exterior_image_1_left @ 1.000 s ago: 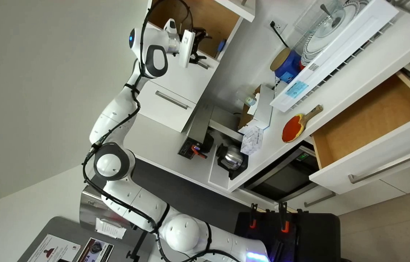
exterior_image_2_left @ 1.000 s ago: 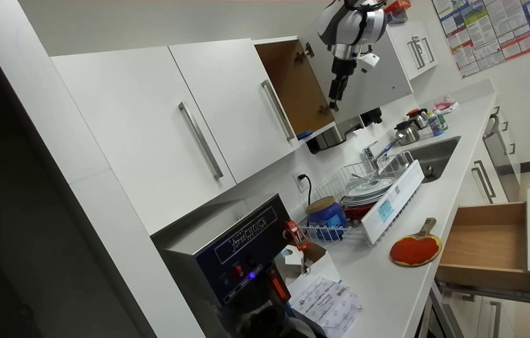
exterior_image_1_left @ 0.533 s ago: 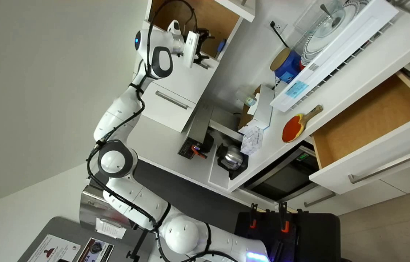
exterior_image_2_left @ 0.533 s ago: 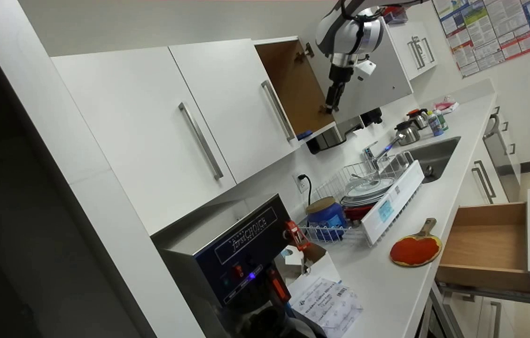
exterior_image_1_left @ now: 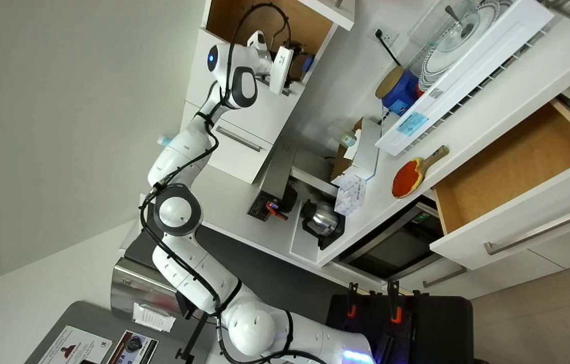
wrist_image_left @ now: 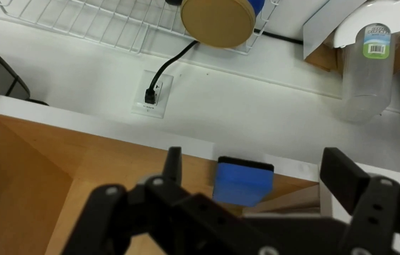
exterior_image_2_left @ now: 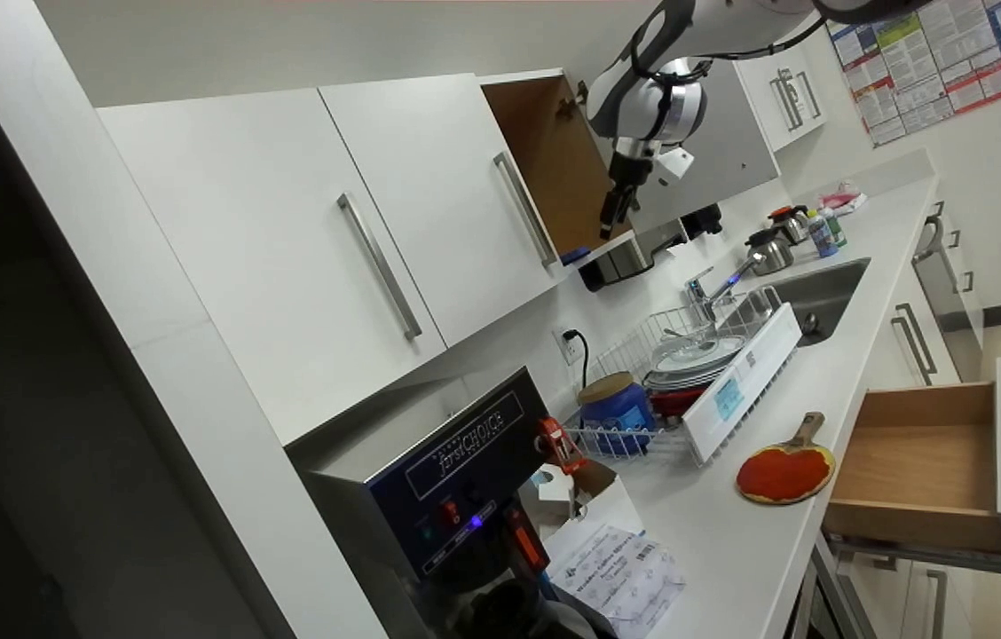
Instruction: Remove the blue object from the bottom shelf, put it in the drawer and then close the drawer
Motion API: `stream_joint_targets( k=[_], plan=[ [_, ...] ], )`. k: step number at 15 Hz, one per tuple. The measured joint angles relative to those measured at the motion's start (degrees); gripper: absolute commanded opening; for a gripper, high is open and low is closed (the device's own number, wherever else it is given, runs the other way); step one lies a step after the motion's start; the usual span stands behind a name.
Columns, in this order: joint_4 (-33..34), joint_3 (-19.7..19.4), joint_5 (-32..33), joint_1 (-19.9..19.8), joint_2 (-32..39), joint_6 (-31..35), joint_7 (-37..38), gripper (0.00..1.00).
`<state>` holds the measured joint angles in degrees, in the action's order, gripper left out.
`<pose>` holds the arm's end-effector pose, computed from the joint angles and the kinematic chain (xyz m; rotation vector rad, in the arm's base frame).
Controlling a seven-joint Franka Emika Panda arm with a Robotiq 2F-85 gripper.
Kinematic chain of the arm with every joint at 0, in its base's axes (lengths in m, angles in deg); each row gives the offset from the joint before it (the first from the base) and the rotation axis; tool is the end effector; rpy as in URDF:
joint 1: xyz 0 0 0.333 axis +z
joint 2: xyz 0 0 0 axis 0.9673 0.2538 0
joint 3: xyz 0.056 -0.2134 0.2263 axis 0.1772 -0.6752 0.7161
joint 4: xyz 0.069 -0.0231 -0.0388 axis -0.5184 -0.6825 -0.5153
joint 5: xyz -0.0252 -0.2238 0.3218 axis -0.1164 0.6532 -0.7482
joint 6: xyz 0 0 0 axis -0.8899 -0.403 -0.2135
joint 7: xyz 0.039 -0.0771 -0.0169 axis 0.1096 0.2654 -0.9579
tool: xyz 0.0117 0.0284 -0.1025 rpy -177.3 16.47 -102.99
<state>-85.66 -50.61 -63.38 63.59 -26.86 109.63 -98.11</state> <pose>0.6806 -0.1699 0.6059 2.7702 0.7091 1.2404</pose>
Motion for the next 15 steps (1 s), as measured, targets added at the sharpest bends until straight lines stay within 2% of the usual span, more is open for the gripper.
stream_joint_targets(
  k=[3, 15],
  plan=[
    [3.3, 1.6, -0.4, -0.9, 2.5, 1.3, 0.0, 1.0],
    [13.8, 2.9, -2.1, -0.7, 10.4, 1.1, 2.1, 1.0]
  ],
)
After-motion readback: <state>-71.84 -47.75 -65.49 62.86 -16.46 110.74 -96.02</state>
